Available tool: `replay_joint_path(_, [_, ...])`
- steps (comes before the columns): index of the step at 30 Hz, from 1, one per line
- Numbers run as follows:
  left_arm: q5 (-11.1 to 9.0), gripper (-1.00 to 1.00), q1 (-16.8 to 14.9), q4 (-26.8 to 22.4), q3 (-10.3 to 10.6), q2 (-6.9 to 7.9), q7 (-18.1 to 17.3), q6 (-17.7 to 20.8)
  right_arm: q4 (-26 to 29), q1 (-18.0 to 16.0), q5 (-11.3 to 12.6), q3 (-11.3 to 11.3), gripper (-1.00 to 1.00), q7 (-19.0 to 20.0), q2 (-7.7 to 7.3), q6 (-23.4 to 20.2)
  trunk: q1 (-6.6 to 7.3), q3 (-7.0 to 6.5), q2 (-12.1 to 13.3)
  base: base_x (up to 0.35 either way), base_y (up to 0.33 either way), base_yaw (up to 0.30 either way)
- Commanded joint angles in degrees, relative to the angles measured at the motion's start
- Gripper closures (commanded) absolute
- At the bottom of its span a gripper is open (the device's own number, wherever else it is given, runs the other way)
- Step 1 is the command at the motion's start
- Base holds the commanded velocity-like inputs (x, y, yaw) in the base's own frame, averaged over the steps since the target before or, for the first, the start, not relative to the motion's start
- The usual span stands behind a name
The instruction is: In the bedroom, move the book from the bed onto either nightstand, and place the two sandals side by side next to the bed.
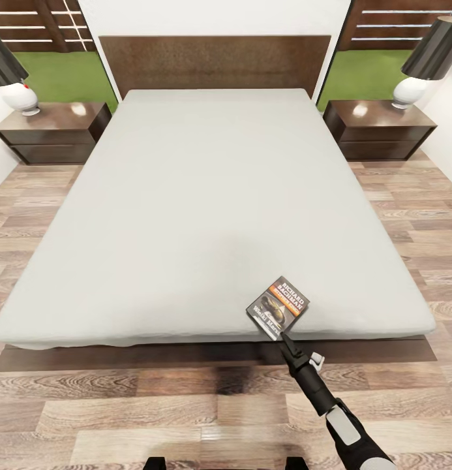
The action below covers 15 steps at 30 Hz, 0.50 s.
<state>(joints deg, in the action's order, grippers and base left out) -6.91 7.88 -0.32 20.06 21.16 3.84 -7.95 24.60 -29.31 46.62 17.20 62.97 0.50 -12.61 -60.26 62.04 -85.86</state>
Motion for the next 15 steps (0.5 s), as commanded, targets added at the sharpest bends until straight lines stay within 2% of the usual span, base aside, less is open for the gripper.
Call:
replay_joint_path(1, [-0.59, -1.0, 0.03, -0.03, 0.5, 0.01, 0.12, -0.16, -0.02, -0.1, 0.27, 0.18, -1.0, 0.16, -0.03, -0.61, 0.0, 0.02, -0.02, 0.0, 0.0, 0.0])
replay_joint_path(15, [-0.57, -1.0, 0.03, -0.03, 0.5, 0.01, 0.12, -0.19, -0.02, -0.44, 0.55, 0.15, -1.0, 0.16, -1.01, -0.66, 0.0, 0.02, -0.02, 0.0, 0.0, 0.0])
